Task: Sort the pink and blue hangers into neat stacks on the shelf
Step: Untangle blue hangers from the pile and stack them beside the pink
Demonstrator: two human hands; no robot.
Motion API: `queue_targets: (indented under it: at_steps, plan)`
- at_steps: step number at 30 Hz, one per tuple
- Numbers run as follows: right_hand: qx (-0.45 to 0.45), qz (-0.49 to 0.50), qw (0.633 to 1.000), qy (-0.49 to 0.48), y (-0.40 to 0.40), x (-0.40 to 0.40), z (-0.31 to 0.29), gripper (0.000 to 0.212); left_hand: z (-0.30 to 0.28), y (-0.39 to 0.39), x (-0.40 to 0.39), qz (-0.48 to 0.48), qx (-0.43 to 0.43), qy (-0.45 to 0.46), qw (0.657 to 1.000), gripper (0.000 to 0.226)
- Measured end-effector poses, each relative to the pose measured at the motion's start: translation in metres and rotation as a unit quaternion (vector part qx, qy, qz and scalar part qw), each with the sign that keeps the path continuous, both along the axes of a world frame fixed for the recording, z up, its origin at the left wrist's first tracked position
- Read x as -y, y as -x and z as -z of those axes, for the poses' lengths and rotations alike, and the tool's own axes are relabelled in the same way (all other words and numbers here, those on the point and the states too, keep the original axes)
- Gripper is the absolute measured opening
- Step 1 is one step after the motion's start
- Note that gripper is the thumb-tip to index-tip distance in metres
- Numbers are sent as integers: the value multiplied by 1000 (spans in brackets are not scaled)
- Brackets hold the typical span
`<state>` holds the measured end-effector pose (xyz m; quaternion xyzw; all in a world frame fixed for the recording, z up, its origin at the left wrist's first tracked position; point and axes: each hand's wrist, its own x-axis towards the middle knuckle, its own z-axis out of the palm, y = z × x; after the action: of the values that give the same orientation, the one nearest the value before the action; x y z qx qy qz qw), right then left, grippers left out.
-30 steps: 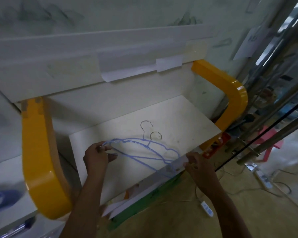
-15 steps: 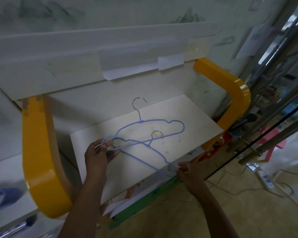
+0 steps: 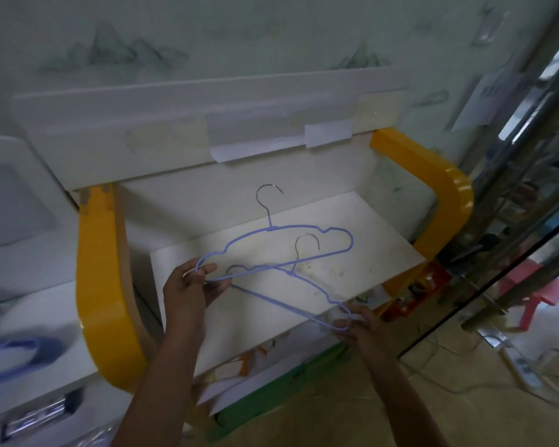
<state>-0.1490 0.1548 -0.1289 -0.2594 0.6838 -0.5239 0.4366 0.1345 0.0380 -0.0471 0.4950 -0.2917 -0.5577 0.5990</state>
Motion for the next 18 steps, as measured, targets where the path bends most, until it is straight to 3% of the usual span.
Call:
queue_targets:
  at_steps: [10,13,14,16,18]
  plan:
    - [-22,-41,994,98,42,-50,-51,19,-29,-1,-73,-47,-11,32,998,18]
    - [-21,-67,990,120,52,-69,-60,9,-37,-3,-102,-72,8,42,996,17]
    - [-14,-77,989,127,53,-76,-67,13,-39,-4,-112,-78,17,43,996,17]
    - [-10,-104,987,123,56,-89,-70,55,-41,-8,-133,-86,25,47,995,18]
    - [-10,-136,981,138,53,-103,-74,70,-43,-13,-156,-93,26,56,994,18]
